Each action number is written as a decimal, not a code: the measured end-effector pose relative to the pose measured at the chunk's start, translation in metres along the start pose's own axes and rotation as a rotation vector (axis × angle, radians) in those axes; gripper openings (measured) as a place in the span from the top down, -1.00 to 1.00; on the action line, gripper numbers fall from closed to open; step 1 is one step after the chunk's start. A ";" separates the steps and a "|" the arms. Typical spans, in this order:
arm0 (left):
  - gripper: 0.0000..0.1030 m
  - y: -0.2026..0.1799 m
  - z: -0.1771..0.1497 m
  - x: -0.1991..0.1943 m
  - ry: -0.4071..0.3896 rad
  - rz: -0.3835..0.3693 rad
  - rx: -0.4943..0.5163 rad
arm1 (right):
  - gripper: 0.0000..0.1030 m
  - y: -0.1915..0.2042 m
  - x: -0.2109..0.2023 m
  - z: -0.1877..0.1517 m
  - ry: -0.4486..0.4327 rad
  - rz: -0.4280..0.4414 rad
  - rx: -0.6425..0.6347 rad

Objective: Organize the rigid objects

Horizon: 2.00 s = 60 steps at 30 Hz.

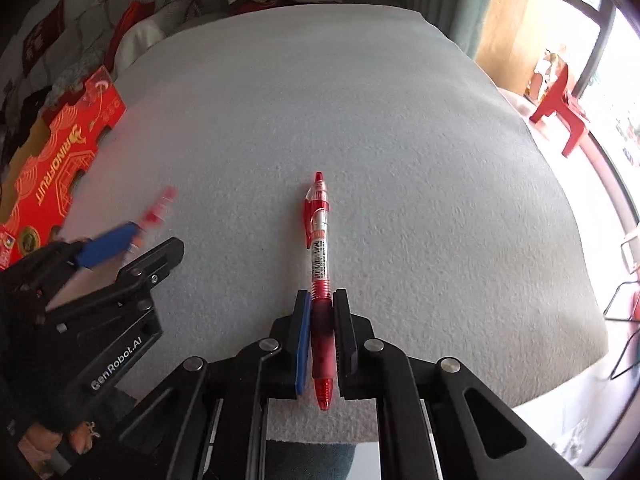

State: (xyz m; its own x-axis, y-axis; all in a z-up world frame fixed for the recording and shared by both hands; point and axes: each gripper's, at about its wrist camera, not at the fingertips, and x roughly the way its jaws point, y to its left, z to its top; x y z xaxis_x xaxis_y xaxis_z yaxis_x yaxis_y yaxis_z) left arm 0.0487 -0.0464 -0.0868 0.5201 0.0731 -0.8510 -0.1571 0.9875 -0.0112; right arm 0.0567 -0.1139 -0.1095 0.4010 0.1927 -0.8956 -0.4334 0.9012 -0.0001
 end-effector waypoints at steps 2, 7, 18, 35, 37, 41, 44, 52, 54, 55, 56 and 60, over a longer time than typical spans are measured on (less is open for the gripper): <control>0.71 -0.008 0.001 -0.002 0.013 -0.021 0.045 | 0.77 -0.003 0.000 -0.004 0.001 0.020 0.037; 0.71 0.007 -0.004 -0.010 0.021 -0.092 -0.011 | 0.77 -0.006 -0.002 -0.002 -0.010 0.017 0.058; 0.71 0.064 -0.004 -0.045 -0.050 -0.176 -0.162 | 0.77 -0.004 -0.041 0.008 -0.115 0.090 0.121; 0.79 0.108 0.012 -0.131 -0.256 -0.067 -0.173 | 0.77 0.076 -0.086 0.049 -0.229 0.210 0.025; 0.81 0.123 0.015 -0.142 -0.286 -0.045 -0.186 | 0.77 0.090 -0.089 0.055 -0.235 0.230 0.005; 0.85 0.154 0.016 -0.160 -0.333 -0.012 -0.225 | 0.77 0.125 -0.097 0.069 -0.257 0.266 -0.052; 0.85 0.183 0.018 -0.174 -0.370 0.038 -0.254 | 0.77 0.152 -0.102 0.080 -0.277 0.291 -0.094; 0.57 0.167 0.016 -0.149 -0.263 0.037 -0.107 | 0.77 0.148 -0.094 0.086 -0.253 0.295 -0.086; -0.04 0.136 0.016 -0.126 -0.211 0.001 -0.042 | 0.77 0.123 -0.090 0.079 -0.247 0.243 -0.044; -0.18 0.120 0.015 -0.109 -0.168 -0.028 -0.067 | 0.77 0.107 -0.087 0.074 -0.236 0.215 -0.013; -0.18 0.111 0.015 -0.097 -0.130 -0.043 -0.105 | 0.77 0.097 -0.086 0.071 -0.228 0.204 0.008; -0.18 0.099 0.009 -0.048 0.026 -0.003 -0.347 | 0.77 0.052 -0.084 0.057 -0.207 0.177 0.095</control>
State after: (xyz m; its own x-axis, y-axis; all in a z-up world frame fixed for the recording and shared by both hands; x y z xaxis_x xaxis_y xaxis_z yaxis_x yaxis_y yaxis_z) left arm 0.0156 0.0494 -0.0423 0.5000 0.0627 -0.8637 -0.4343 0.8811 -0.1874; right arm 0.0471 -0.0609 -0.0091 0.4860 0.4169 -0.7681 -0.4380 0.8767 0.1987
